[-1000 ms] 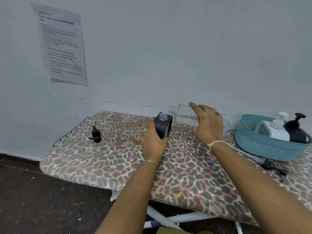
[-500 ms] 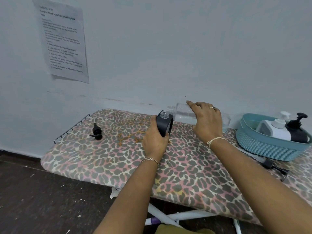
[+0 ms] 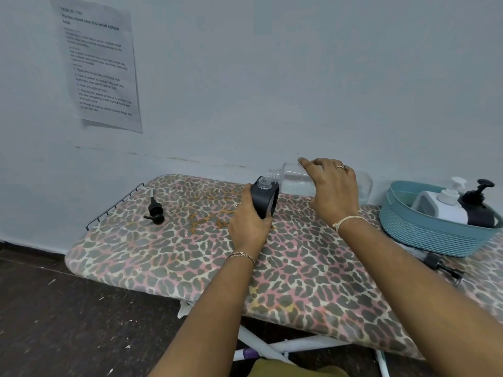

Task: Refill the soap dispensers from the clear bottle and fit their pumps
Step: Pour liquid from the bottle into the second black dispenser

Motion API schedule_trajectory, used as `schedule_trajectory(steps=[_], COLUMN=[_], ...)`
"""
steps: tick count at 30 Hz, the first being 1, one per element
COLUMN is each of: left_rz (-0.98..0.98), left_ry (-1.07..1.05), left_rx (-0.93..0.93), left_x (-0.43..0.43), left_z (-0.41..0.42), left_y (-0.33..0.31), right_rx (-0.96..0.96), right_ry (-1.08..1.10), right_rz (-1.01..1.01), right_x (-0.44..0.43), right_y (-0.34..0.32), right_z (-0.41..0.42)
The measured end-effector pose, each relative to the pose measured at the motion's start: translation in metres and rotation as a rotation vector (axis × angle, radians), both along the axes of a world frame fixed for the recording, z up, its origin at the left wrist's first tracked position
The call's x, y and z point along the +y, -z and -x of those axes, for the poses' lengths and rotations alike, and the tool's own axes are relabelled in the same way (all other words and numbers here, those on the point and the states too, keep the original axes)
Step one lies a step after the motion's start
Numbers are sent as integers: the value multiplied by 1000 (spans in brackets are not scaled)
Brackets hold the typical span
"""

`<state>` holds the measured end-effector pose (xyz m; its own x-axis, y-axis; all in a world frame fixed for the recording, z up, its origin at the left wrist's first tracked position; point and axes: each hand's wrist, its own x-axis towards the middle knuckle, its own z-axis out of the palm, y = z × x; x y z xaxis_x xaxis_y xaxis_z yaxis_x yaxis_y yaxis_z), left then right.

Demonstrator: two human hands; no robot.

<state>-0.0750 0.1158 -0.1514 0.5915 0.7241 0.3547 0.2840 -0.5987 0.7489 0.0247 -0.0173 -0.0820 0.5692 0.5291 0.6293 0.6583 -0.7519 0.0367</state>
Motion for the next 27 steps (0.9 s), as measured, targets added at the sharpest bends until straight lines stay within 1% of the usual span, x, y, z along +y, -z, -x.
schedule_trajectory(steps=[27], left_rz=[-10], left_ry=[1], left_rx=[0], left_x=[2], left_z=[-1], left_y=[3], right_rx=[-68], right_ry=[-4], right_rz=[63], right_x=[-1], right_y=[-7], right_z=[-1])
